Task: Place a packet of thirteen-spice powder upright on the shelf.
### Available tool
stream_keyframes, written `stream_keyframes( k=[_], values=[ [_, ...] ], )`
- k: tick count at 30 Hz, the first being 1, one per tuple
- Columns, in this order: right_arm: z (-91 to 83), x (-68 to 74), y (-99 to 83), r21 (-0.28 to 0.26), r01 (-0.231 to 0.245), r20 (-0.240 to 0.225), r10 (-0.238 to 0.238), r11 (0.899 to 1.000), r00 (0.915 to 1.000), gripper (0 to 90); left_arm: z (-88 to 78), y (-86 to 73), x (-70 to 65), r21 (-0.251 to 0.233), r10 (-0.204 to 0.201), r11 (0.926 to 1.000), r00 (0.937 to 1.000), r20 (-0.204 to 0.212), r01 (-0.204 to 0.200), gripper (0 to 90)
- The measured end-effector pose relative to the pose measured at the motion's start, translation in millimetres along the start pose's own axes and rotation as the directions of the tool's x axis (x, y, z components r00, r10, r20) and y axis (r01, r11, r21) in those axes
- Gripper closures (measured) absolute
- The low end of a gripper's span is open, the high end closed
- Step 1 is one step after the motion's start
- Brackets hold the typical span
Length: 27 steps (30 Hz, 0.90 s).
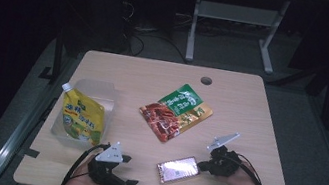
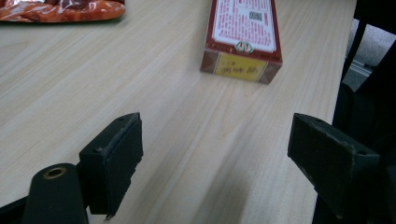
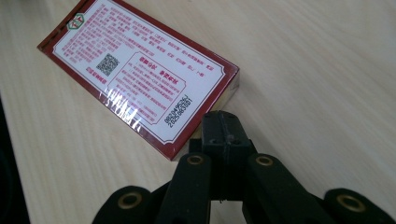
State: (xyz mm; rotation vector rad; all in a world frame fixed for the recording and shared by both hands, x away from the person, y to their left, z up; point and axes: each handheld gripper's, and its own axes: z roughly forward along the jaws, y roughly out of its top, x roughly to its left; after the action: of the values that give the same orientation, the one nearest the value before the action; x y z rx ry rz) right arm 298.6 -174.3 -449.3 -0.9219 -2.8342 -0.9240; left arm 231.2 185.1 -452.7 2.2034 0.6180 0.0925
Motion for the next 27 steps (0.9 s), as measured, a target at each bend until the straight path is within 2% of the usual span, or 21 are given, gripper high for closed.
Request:
stream_keyframes(
  k=[7, 11, 14, 17, 18, 20, 24, 27],
  values=[
    [10.8, 19.5, 11.5, 0.009, 0.071, -0.04, -0.071, 0.997, 0.9967, 90.0, 3.1, 0.0, -2.2, 0.013, 0.017, 0.9998, 0.9998, 0.008, -0.017, 14.5],
    [16.6, 26.8, 17.1, 0.003, 0.13, -0.051, -0.13, 0.992, 0.9903, 90.0, 3.8, 0.5, -2.3, 0.012, 0.022, 0.9997, 0.9996, 0.015, -0.023, 13.9],
    [20.2, 30.3, 19.4, 0.006, 0.151, -0.056, -0.15, 0.989, 0.987, 90.0, 4.2, 0.8, -2.5, 0.016, 0.027, 0.9995, 0.9995, 0.018, -0.027, 13.7],
    [15.6, 27.7, 18.0, -0.006, 0.136, -0.046, -0.136, 0.991, 0.9896, 88.4, 5.1, 1.2, -3.7, 0.015, 0.033, 0.9993, 0.9991, 0.027, -0.033, 13.7],
    [12.0, 27.1, 16.5, -0.011, 0.102, -0.044, -0.102, 0.995, 0.9938, 84.6, 5.6, 1.7, -3.4, 0.015, 0.04, 0.999, 0.9987, 0.031, -0.041, 13.7],
    [7.5, 24.7, 13.2, -0.025, 0.07, -0.035, -0.071, 0.997, 0.9969, 79.6, 7.8, 3.8, -3.9, 0.017, 0.051, 0.9985, 0.9979, 0.041, -0.052, 13.7],
    [2.1, 21.3, 5.1, -0.046, 0.029, -0.016, -0.03, 0.998, 0.9994, 63.8, 13.1, 9.4, -4.1, 0.017, 0.082, 0.9964, 0.9953, 0.053, -0.083, 13.7],
    [-0.1, 21.6, -0.7, -0.059, 0.021, -0.002, -0.021, 0.998, 0.9998, 57.0, 18.2, 12.9, -3.9, 0.021, 0.101, 0.9945, 0.9926, 0.068, -0.103, 13.7]
  ],
)
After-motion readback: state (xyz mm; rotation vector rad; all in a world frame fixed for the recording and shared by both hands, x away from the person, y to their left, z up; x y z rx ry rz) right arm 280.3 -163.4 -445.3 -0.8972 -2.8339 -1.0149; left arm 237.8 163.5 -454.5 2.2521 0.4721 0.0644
